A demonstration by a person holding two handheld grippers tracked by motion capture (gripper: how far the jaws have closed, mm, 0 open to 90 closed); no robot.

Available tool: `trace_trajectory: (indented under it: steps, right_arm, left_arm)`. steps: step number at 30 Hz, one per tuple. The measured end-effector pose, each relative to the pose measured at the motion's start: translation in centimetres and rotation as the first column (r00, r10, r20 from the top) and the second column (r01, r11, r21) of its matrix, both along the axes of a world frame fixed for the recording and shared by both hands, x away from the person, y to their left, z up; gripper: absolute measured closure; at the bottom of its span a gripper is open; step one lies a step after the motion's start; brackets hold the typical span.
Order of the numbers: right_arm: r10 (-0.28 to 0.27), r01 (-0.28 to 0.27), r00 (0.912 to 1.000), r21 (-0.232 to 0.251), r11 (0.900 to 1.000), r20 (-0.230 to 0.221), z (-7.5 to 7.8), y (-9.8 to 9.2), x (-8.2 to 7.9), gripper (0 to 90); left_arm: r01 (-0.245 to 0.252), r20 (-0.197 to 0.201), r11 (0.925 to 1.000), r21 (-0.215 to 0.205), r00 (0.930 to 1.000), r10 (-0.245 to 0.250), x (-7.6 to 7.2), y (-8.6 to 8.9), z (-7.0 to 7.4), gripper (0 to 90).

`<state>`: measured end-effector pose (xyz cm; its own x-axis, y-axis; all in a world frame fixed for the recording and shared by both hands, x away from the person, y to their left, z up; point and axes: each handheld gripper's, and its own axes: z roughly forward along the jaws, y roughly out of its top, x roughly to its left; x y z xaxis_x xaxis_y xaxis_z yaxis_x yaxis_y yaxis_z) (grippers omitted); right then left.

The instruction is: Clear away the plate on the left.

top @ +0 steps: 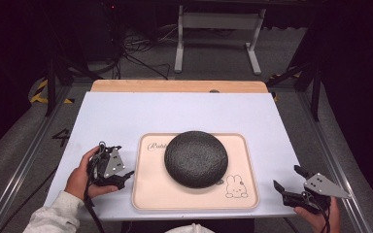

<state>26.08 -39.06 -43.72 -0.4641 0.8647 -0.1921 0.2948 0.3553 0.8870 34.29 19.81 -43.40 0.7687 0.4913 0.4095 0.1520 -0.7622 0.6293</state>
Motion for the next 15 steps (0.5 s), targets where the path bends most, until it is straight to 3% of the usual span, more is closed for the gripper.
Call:
trace_trajectory:
  steps: [15]
  right_arm:
    - [0.003, -0.003, 1.0000, 0.002, 1.000, 0.000, -0.1, -0.1, 0.0, 12.2]
  left_arm:
    - [-0.079, -0.059, 0.9953, -0.057, 0.9954, 0.076, -1.0, 3.5, -1.8, 12.2]
